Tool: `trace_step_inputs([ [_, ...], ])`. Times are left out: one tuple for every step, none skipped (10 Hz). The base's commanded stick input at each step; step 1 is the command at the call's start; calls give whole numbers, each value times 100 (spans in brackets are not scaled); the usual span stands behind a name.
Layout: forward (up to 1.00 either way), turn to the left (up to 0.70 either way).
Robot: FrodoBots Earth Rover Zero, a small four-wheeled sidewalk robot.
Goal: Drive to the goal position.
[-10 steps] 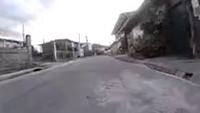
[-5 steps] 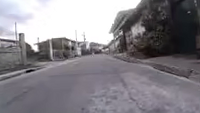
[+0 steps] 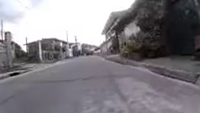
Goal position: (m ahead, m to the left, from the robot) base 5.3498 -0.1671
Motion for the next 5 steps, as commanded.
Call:
trace_step_inputs([
  [100, 6],
  [100, 6],
  [100, 6],
  [100, 6],
  [100, -21],
])
